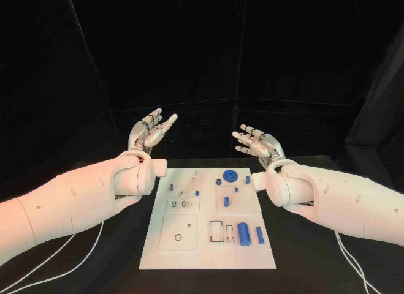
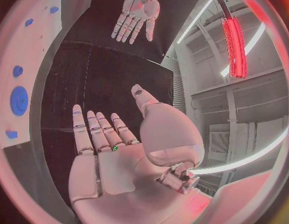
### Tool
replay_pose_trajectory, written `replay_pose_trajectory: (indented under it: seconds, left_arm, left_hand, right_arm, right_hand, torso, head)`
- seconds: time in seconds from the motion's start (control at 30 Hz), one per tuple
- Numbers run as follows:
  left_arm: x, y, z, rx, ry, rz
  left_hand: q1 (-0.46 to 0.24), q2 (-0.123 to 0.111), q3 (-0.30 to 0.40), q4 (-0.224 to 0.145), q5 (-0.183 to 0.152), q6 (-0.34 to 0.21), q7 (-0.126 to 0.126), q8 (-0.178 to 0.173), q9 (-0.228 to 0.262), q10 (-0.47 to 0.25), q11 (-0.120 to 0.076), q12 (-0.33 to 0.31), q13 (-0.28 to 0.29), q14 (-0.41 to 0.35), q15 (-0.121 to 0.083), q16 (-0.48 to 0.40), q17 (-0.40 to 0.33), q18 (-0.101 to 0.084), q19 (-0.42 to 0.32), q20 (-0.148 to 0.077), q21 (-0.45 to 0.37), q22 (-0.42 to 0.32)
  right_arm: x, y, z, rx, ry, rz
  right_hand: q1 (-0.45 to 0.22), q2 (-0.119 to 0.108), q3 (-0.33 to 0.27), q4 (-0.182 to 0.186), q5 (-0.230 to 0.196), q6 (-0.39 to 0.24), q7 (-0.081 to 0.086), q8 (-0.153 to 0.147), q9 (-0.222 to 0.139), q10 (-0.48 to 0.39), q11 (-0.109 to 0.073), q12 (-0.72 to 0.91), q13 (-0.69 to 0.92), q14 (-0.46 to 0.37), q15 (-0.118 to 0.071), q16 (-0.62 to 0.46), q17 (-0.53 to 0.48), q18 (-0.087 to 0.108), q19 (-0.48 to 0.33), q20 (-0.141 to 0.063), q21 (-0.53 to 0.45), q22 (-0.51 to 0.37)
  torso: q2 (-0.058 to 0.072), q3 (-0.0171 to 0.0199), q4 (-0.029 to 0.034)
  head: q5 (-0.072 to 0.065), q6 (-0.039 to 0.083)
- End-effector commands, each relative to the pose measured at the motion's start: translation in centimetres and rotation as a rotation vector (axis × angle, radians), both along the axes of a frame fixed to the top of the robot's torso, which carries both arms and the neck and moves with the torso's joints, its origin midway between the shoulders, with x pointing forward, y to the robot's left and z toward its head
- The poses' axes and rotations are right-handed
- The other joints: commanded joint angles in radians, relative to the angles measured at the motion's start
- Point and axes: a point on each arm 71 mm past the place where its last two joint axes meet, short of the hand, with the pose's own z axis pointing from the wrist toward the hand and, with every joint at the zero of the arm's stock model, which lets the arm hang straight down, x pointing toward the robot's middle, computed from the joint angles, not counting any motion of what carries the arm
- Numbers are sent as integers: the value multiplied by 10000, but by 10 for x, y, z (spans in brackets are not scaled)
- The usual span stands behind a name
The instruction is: Assemble the parts on the task board
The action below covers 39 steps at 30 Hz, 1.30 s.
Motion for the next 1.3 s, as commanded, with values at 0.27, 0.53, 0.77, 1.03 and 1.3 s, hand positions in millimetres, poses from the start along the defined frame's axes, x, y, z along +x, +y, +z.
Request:
replay_pose_trajectory:
  seconds: [0.27, 0.53, 0.77, 1.03, 1.3]
  left_arm:
    - [10, -4, 13, -465, -982, -946]
    - [2, 17, 16, -417, -1034, -1166]
    - [-7, 21, 20, -144, -1174, -1669]
    - [-19, 20, 25, 146, -1260, -2325]
    - [-34, 16, 27, 43, -1144, -2857]
  left_hand:
    - [652, -42, 68, 285, 60, 373, 1239, 115, 55, 422, 171, 116, 51, 788, 130, 193, 105, 177, 281, 165, 142, 80]
    - [1058, 192, 27, 146, 57, 2415, 1447, 538, 277, 3705, 374, 761, 352, 3608, 127, 1029, 477, 181, 2373, 186, 903, 484]
    - [1162, 484, -240, -224, 58, 5743, 1075, 1267, 551, 6895, -209, 1650, 522, 5972, -599, 1928, 761, 706, 6009, -20, 2426, 1129]
    - [1245, 669, -390, -515, 62, 6495, 763, 1285, 454, 7975, -569, 1706, 518, 7304, -1044, 2304, 1127, 703, 7079, -438, 2797, 1200]
    - [1285, 722, -457, -679, 63, 6640, 719, 1147, 368, 8147, -631, 1505, 453, 7643, -1146, 2326, 1351, 688, 7430, -554, 2855, 1178]
  right_arm:
    - [15, 16, 2, -600, 237, 2786]
    - [27, -18, 20, -4152, -2207, 2145]
    - [32, -19, 29, -5709, -2888, 2438]
    - [35, -12, 37, -8226, -3539, 3165]
    - [37, 2, 40, -11086, -3958, 3825]
  right_hand:
    - [1761, 12, 330, -1397, 110, 5070, 947, 705, 333, 5286, -279, 768, 239, 5352, -475, 894, 245, 836, 3185, -50, 1177, 430]
    - [1742, -106, 748, -1801, 73, 6126, 713, 620, 293, 6480, -603, 693, 220, 6620, -894, 861, 229, 826, 4145, -488, 1690, 532]
    - [1764, -334, 1094, -1829, 76, 6694, 531, 554, 299, 7357, -862, 585, 233, 7438, -1201, 805, 232, 813, 4936, -869, 2327, 785]
    - [1960, -649, 1151, -1810, 166, 7128, 306, 446, 301, 8147, -1147, 421, 258, 8702, -1624, 916, 244, 760, 5799, -1418, 3788, 1587]
    - [1977, -946, 1038, -1790, 176, 7188, 164, 310, 284, 8307, -1418, 278, 258, 10728, -2181, 2882, 1368, 788, 6613, -1955, 5473, 2565]
  torso:
    - [-4, -1, 3]
    - [563, 0, -10]
    - [869, -18, 34]
    - [1243, -45, 103]
    - [1592, -63, 223]
  head:
    - [0, 0]
    - [22, -12]
    - [-21, 59]
    - [-103, 172]
    - [-197, 296]
